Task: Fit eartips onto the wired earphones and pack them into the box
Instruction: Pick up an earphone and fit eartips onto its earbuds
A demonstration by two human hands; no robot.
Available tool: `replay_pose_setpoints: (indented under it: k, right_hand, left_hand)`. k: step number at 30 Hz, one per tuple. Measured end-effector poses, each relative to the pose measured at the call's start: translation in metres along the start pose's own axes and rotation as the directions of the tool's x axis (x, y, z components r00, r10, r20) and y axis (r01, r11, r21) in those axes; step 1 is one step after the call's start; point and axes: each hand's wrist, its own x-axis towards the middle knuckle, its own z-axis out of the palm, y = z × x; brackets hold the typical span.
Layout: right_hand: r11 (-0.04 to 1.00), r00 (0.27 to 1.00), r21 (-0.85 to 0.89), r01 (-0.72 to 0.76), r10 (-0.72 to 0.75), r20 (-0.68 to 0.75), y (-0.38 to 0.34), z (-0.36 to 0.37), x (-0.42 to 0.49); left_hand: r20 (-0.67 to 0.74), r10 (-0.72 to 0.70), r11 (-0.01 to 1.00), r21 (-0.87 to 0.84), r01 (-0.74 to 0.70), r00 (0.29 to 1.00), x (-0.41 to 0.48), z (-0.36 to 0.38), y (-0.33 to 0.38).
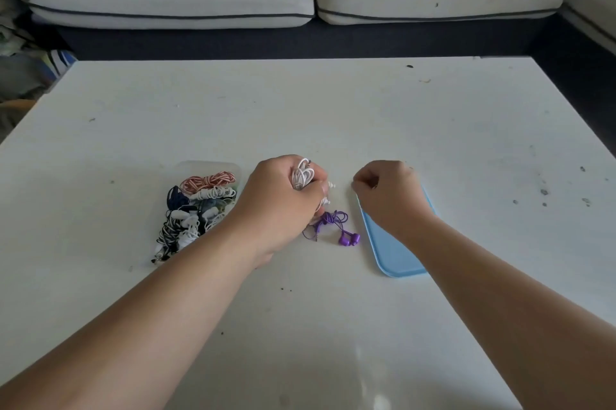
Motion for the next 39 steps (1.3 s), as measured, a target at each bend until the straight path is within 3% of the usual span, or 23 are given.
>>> replay_pose_setpoints:
  k: [2,4,6,8,16,27,39]
  right_hand:
    - [0.937,0.991,0.327,-0.127,0.110,0.071,-0.015,-0.017,-0.015]
    - [0.760,0.965,0.597,-0.258,0.168,0.204,-0.024,-0.032,-0.033]
    - [0.595,0.946,0.738,-0.319,0.155,0.284,-0.026,-0.041,-0.048]
    - [0.505,0.940,0.795,-0.336,0.136,0.311,-0.026,-0.046,-0.059]
    - [0.406,0.916,0.821,-0.401,0.172,0.362,-0.019,-0.049,-0.098]
    - [0.390,0.847,0.757,-0.524,0.144,0.512,0.004,-0.033,-0.106]
    - [0.403,0.860,0.770,-0.495,0.098,0.502,0.000,-0.027,-0.101]
  left_hand:
    - [0.001,0.002,1.000,-0.025,-0.002,1.000,-0.001,-0.001,0.004]
    - [0.014,0.011,1.000,-0.025,-0.011,1.000,-0.004,-0.001,0.007]
    - [0.036,0.023,1.000,-0.022,-0.022,0.999,-0.009,0.001,0.009]
    - [0.066,0.024,0.999,-0.033,-0.022,0.998,-0.017,0.003,0.010]
    - [0.143,0.000,0.998,-0.064,0.010,0.990,-0.041,0.012,0.003]
    - [0.184,-0.107,0.986,-0.107,0.128,0.977,-0.055,0.017,-0.022]
    - [0.174,-0.123,0.972,-0.178,0.154,0.977,-0.052,0.012,-0.026]
